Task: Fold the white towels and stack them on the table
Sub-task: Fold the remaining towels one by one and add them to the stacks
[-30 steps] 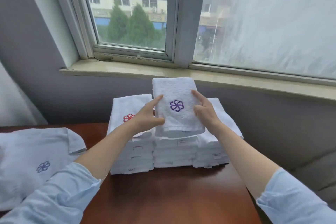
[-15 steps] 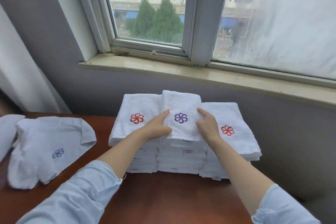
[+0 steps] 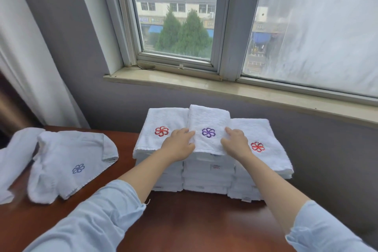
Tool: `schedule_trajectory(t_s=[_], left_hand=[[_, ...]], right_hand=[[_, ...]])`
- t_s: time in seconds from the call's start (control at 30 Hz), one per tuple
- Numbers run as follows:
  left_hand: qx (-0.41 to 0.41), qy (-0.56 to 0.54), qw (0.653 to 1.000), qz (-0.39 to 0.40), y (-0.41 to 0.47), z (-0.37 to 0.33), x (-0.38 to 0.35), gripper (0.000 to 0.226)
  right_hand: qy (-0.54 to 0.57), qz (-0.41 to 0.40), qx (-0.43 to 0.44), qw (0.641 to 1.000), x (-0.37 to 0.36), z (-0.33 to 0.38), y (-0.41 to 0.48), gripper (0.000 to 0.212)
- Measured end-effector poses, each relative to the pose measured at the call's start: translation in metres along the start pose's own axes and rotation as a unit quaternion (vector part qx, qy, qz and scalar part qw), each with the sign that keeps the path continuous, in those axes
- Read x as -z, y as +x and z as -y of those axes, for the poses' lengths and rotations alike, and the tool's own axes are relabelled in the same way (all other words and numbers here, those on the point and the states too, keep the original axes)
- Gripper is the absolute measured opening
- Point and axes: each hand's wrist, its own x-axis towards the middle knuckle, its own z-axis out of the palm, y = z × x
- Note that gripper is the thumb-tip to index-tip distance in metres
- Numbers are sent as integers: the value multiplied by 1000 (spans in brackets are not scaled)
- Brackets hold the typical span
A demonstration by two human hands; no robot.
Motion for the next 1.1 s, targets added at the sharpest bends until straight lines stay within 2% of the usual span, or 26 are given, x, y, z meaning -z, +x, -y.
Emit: schedule_trajectory(t_s=[0.07,0.27,0.4,0.6,0.8,1.1], left_hand=[[-12,-29,1000,1,-9,2,3,55],[-20,-64,997,-45,-44,22,13,65],[31,-45,996,-77,-81,56,26,71],[141,-65,980,-126,-145,140,36,69],[218,-69,969,-98,-199,236,37,71],[235,-50,971,-4,-231,385,38,80]], right_hand=[[-37,-2,25,999,6,4,-10,60],[-133,39,215,967,-2,38,-39,68],[-136,72,286,946,-27,75,-51,71],[-141,113,386,905,-94,153,-63,67],[-174,179,412,876,-187,219,-78,68],[-222,244,367,870,-326,291,-78,67]])
